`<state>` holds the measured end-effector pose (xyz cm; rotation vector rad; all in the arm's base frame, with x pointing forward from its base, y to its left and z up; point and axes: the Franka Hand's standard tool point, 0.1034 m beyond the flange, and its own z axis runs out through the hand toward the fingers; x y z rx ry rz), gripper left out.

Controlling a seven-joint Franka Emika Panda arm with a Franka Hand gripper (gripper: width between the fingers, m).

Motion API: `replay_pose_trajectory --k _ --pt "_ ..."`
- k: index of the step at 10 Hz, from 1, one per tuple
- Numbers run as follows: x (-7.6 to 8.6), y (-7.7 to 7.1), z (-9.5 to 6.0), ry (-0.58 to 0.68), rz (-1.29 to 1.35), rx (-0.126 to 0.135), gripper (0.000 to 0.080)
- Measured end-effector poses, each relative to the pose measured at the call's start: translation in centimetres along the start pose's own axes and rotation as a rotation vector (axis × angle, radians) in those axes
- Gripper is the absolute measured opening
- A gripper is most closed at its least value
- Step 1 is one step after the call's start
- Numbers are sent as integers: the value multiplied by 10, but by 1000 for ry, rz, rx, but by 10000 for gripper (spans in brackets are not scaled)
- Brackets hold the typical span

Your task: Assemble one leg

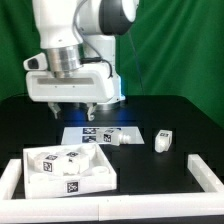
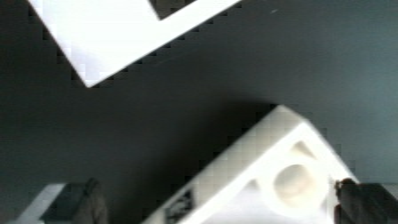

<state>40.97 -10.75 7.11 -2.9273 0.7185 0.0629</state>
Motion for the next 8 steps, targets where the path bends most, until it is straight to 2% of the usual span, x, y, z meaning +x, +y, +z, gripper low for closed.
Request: replay_pose_trajectory --k 1,5,6,7,8 --pt "2 5 0 4 -15 16 649" --pt "1 2 2 0 -13 14 649" --pt "4 4 7 -6 110 12 649" --pt "15 13 13 -9 212 24 649" --pt "26 23 12 -2 282 46 649"
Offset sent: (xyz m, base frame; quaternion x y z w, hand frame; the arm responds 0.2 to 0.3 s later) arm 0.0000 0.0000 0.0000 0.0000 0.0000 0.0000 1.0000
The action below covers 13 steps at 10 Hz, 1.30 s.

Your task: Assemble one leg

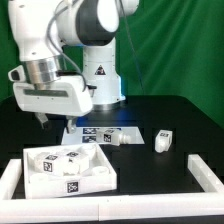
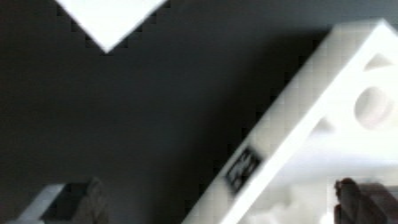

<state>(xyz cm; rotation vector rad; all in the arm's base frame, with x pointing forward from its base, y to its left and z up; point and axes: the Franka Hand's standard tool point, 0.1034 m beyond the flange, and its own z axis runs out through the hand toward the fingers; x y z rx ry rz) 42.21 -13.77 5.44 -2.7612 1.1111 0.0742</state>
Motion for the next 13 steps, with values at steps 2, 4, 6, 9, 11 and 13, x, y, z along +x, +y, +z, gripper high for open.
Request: replay_pose_trajectory --k 2,4,6,9,11,13 --pt "5 5 -3 9 96 40 649" --pt "5 4 -2 9 94 40 649" --pt "5 3 -2 1 122 41 649" --pt "14 -23 3 -48 436 38 649" --pt "12 -24 9 -53 443 33 649" --pt "12 -24 9 -53 442 32 649"
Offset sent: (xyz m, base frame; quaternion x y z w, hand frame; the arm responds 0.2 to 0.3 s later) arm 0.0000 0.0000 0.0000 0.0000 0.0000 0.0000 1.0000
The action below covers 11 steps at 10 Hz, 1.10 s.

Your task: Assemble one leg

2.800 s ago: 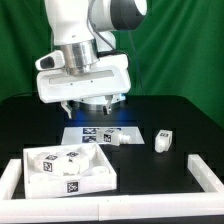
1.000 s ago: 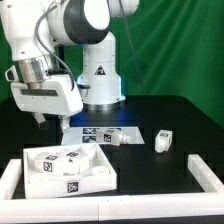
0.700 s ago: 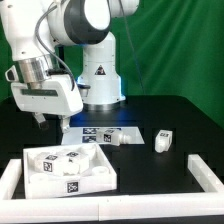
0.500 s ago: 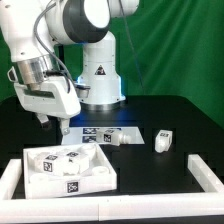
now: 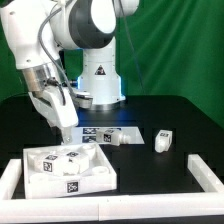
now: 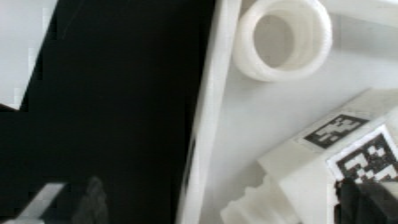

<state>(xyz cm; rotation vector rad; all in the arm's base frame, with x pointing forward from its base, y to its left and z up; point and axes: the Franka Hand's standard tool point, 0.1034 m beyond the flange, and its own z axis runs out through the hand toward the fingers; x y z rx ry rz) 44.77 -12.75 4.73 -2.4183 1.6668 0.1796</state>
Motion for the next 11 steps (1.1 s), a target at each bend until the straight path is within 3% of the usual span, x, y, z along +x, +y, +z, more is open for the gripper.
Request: replay_pose_trajectory --k 3,6,10,11 --pt "-20 -1 11 -10 -17 -24 649" --pt "-20 9 29 -14 -15 -56 649" --pt "-18 17 37 -10 -32 -72 649" --pt "-18 17 37 -10 -32 -73 534"
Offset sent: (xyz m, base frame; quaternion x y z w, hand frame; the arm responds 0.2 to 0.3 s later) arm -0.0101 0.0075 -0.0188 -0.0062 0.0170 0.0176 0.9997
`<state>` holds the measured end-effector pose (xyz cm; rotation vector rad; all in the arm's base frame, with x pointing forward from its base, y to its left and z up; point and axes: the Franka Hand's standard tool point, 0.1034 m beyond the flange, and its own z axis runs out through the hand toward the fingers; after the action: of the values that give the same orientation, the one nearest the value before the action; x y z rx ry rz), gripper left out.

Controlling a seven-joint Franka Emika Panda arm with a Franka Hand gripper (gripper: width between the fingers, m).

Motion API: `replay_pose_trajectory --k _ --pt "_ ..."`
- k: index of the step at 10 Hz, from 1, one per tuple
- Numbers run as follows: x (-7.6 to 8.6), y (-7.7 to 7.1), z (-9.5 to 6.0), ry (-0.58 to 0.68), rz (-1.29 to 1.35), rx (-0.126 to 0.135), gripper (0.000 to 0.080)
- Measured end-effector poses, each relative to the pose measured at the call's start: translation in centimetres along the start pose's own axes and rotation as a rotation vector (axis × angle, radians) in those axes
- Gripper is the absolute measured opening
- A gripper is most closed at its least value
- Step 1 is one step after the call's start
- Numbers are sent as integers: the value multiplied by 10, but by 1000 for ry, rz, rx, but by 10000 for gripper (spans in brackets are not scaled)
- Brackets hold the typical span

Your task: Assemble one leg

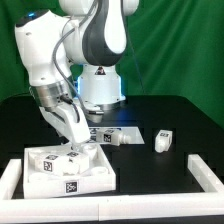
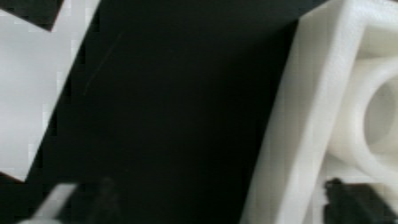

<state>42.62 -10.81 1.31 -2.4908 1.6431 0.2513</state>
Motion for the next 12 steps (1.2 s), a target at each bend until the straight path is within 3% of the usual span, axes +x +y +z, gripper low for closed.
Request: replay_pose_trajectory --k 1,2,3,4,5,8,10,12 --pt "0 0 0 0 0 0 400" --pt "0 0 0 0 0 0 400" --pt "0 0 0 0 0 0 210" --pt "0 0 0 0 0 0 82" --pt "-1 -3 0 -1 25 0 82" --pt "-17 -45 5 10 148 14 53" --pt "-47 -85 12 11 237 29 53" --pt "-74 -108 18 -1 316 19 58"
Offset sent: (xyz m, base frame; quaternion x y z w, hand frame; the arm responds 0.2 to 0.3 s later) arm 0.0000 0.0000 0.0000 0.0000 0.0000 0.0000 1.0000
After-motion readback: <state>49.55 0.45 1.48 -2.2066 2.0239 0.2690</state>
